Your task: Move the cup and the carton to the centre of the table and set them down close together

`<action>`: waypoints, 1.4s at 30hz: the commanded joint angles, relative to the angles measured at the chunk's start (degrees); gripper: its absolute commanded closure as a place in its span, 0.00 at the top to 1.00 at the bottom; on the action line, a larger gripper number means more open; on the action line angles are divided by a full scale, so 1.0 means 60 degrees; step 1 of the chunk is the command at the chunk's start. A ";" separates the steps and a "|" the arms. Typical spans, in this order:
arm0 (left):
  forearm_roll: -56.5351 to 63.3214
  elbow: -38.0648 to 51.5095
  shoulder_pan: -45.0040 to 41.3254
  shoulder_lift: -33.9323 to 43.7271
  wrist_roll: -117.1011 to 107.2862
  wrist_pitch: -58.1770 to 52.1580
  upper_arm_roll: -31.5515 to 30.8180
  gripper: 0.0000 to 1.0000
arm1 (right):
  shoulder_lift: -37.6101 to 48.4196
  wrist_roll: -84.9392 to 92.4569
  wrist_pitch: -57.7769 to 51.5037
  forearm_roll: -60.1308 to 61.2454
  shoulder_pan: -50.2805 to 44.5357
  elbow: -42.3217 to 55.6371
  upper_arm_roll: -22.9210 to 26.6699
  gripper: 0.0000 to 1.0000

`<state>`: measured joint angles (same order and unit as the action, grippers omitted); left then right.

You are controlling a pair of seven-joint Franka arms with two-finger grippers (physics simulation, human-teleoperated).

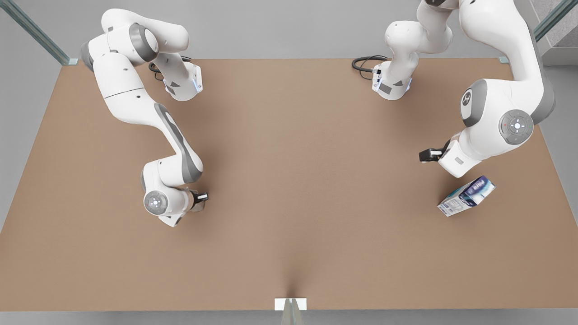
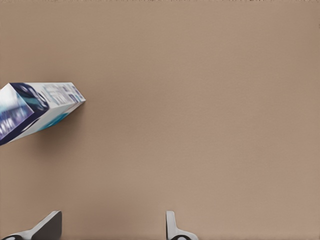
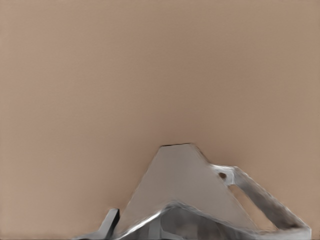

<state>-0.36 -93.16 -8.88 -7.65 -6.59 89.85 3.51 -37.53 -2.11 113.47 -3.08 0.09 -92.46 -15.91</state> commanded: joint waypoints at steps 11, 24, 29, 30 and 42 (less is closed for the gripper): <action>0.0001 0.0000 0.0000 0.0044 0.0000 0.0011 0.0000 1.00 | 0.0074 0.0000 -0.0015 0.0000 0.0000 0.0015 -0.0029 0.21; 0.0104 0.0015 0.0000 0.0074 0.0015 0.0026 0.0146 1.00 | -0.1171 -0.3544 -0.1670 -0.0014 -0.1362 0.3940 -0.0235 0.21; 0.0133 0.0015 0.0000 0.0074 0.0015 0.0011 0.0147 1.00 | -0.2533 -0.5683 -0.2271 -0.0131 -0.3032 0.6605 0.0513 0.21; 0.0133 0.0015 0.0000 0.0059 0.0015 0.0026 0.0147 1.00 | -0.2914 -0.6167 -0.2271 -0.0131 -0.3163 0.7163 0.0498 0.21; 0.0338 0.0585 0.1714 -0.0702 0.5446 0.0963 0.0381 1.00 | -0.4921 -0.8320 0.0571 -0.0014 -0.5551 0.9492 0.0951 0.21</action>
<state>1.29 -89.69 1.40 -12.09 28.17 95.90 5.95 -67.35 -51.92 117.21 -2.97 -33.81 -35.52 -10.15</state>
